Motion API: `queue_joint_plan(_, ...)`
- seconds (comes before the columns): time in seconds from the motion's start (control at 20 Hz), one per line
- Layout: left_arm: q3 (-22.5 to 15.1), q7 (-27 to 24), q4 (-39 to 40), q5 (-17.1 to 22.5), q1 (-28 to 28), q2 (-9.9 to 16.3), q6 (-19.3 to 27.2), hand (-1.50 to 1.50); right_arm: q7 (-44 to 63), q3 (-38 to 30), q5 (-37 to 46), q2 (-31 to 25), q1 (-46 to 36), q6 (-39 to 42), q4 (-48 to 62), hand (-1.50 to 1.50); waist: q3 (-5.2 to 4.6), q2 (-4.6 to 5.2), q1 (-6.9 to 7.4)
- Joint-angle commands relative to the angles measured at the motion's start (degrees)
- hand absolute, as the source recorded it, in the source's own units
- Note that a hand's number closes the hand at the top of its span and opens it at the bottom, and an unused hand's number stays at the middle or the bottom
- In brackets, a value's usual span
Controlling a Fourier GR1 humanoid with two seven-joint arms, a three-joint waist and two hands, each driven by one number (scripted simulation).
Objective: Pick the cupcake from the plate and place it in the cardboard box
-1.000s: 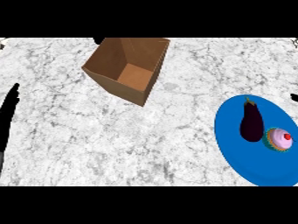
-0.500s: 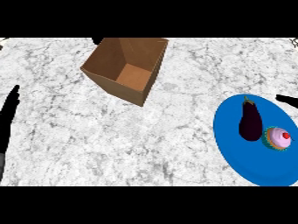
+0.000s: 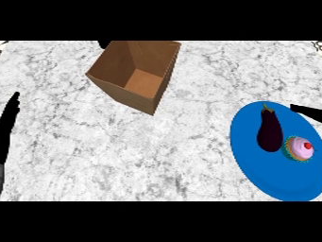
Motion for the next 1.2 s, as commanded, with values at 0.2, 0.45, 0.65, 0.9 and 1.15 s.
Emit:
queue_joint_plan(0.2, 0.46, 1.93, -5.55, -3.38, 3.14, -2.7, -0.34, 0.0, 0.68, -3.1, 1.55, 3.92, -1.57, 3.86, -3.48, -1.5, 0.02, 0.04, 0.36)
queue_joint_plan(0.45, 3.09, 3.8, -3.73, -2.61, -0.47, -0.66, -3.49, 0.0, 2.42, -1.34, 5.95, 4.17, 7.24, 2.56, -11.05, -1.5, 0.03, 0.03, -0.02)
queue_joint_plan(0.65, 2.37, 2.67, -5.54, -3.97, 3.13, -3.63, -2.1, 0.0, 12.0, -1.42, 7.18, 6.93, 5.84, 6.02, -14.06, -1.5, 0.01, 0.02, 0.3)
queue_joint_plan(0.9, 3.64, 3.19, -6.82, -5.21, 4.02, -4.02, -3.37, 0.0, 10.84, -1.12, 11.54, 11.09, 3.33, 3.53, -8.43, -1.5, 0.03, 0.05, 0.48)
queue_joint_plan(1.15, 5.66, 3.34, -5.79, -4.71, 1.07, -1.79, -5.28, 0.0, 7.4, -1.13, 17.56, 14.31, 1.17, -9.65, -4.59, 1.5, 0.04, 0.07, 0.53)
